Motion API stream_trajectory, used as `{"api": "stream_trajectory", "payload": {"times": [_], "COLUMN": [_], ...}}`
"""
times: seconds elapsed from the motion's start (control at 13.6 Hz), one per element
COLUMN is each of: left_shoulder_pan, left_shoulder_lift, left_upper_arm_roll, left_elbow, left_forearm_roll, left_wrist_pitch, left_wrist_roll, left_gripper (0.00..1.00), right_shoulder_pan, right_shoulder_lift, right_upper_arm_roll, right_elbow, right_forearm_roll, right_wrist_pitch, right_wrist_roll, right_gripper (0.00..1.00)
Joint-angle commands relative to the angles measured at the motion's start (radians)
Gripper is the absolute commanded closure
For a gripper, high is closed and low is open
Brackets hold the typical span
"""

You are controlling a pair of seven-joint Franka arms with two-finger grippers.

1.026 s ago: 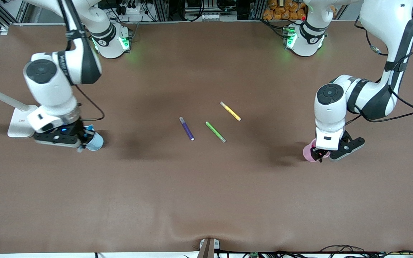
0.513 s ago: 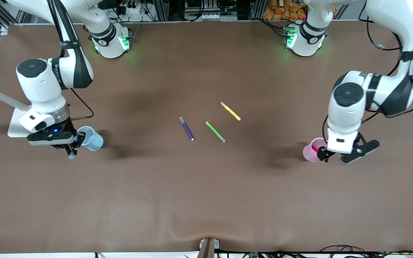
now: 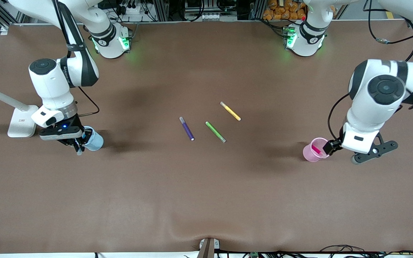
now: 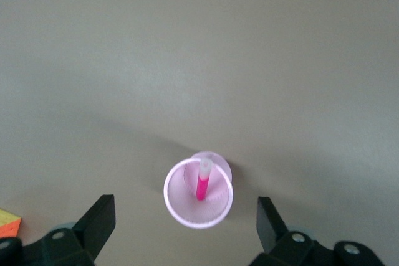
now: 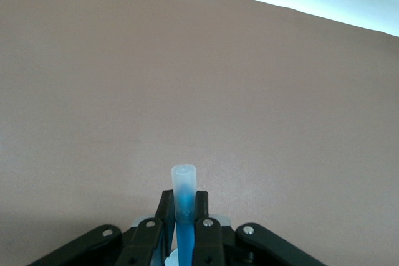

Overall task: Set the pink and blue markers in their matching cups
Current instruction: 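Lift the left gripper away while the right gripper drops blue into cup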

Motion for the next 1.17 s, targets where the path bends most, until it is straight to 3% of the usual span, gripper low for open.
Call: {"api": "stream_trajectory", "payload": {"times": [0.0, 0.22, 0.73, 0.81, 0.88, 0.95, 1.03, 1.1], "left_shoulder_pan": [0.043, 0.060, 0.050, 0.053, 0.055, 0.055, 0.055, 0.052], "left_shoulder_lift": [-0.047, -0.066, -0.075, -0.080, -0.086, -0.109, -0.120, -0.139], "left_upper_arm_roll": [-0.008, -0.005, -0.050, -0.060, -0.068, -0.068, -0.068, -0.057], "left_elbow": [0.020, 0.081, 0.328, 0.342, 0.344, 0.344, 0.344, 0.344], "left_forearm_roll": [-0.136, -0.164, -0.162, -0.162, -0.164, -0.165, -0.168, -0.179], "left_wrist_pitch": [-0.083, -0.197, -0.515, -0.534, -0.549, -0.566, -0.575, -0.584], "left_wrist_roll": [0.143, 0.285, 0.289, 0.302, 0.326, 0.349, 0.370, 0.401], "left_gripper": [0.00, 0.00, 0.00, 0.00, 0.00, 0.00, 0.00, 0.00], "right_shoulder_pan": [-0.029, -0.031, -0.079, -0.079, -0.080, -0.079, -0.079, -0.080], "right_shoulder_lift": [0.004, 0.017, 0.047, 0.047, 0.049, 0.049, 0.049, 0.047], "right_upper_arm_roll": [0.005, 0.005, 0.007, 0.007, 0.007, 0.008, 0.008, 0.008], "right_elbow": [-0.052, -0.069, -0.096, -0.096, -0.094, -0.091, -0.089, -0.089], "right_forearm_roll": [-0.022, -0.022, -0.026, -0.026, -0.026, -0.024, -0.024, -0.024], "right_wrist_pitch": [0.082, 0.105, 0.175, 0.174, 0.168, 0.166, 0.166, 0.166], "right_wrist_roll": [-0.007, -0.007, -0.045, -0.042, -0.033, -0.027, -0.025, -0.025], "right_gripper": [1.00, 1.00, 1.00, 0.94, 0.69, 0.11, 0.00, 0.00]}}
